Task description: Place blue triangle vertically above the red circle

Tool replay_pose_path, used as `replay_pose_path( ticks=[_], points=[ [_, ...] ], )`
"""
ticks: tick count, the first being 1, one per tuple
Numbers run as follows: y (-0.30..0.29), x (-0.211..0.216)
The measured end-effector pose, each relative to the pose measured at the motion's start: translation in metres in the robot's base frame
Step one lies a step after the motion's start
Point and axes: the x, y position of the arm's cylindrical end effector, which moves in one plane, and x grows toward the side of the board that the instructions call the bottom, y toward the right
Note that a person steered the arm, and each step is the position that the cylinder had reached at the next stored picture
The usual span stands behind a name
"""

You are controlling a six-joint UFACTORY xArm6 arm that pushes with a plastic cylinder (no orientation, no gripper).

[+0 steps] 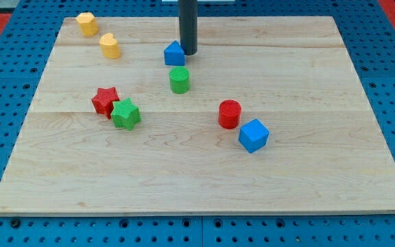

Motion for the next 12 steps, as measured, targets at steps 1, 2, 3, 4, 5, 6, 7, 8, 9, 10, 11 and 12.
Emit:
replay_pose_path(
  ticks=[1,2,3,4,5,6,7,8,9,10,11,12],
  points=[
    [-0.014,0.0],
    [-0.021,0.006],
    [-0.003,0.006],
    [0.006,0.031],
    [-0.01,0.051],
    [-0.061,0.051],
    [-0.105,0.053],
    [-0.108,0.044],
    [-0.101,0.034],
    [-0.064,0.03],
    [-0.037,0.021],
    [-0.034,0.011]
  ],
)
